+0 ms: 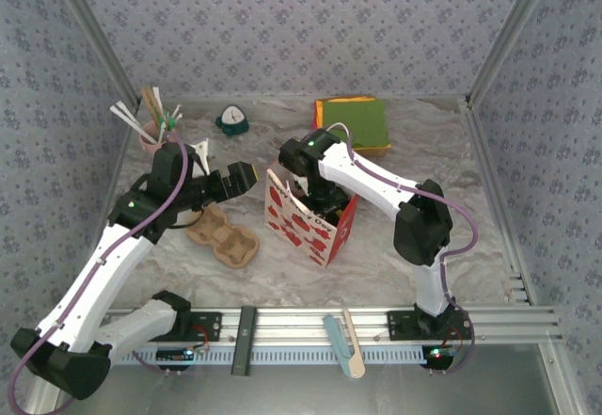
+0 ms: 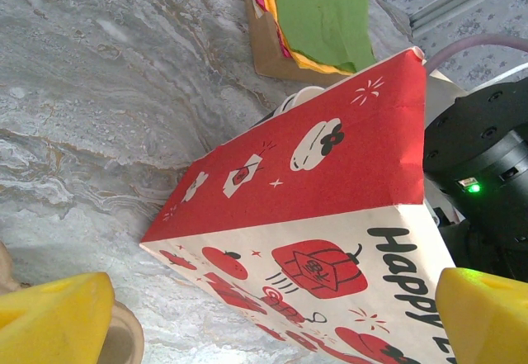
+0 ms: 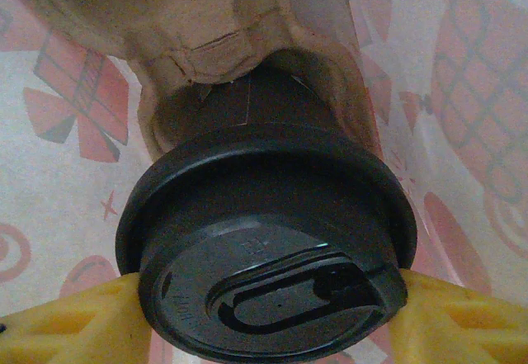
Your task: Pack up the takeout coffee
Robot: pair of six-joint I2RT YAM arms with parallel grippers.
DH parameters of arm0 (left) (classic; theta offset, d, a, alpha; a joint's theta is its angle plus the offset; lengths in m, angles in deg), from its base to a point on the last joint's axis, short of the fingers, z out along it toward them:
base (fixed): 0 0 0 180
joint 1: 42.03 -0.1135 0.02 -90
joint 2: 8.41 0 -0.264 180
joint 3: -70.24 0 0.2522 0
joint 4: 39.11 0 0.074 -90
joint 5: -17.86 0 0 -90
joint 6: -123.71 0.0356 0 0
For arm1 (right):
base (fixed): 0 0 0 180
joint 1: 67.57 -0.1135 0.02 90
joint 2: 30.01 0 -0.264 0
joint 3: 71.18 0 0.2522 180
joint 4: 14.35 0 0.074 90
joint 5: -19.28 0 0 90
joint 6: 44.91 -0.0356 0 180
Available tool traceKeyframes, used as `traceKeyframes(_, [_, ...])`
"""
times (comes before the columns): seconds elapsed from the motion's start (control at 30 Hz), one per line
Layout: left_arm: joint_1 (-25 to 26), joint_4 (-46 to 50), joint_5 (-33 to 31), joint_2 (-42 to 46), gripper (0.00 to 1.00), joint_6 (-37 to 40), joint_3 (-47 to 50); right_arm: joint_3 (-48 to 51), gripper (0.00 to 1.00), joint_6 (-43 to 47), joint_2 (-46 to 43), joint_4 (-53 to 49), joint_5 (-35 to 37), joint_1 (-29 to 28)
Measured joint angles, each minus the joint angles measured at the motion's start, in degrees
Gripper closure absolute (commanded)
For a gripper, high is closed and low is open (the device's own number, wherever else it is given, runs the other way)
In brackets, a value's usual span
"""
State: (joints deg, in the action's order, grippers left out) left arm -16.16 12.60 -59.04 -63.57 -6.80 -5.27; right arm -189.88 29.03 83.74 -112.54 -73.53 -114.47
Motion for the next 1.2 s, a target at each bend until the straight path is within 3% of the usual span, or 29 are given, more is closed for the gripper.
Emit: traceKeyframes(1.2, [0.0, 0.02, 0.0, 0.66, 0.0, -0.02, 0.0, -0.37, 0.3, 0.0, 0.26, -0.22, 0.17, -0.17])
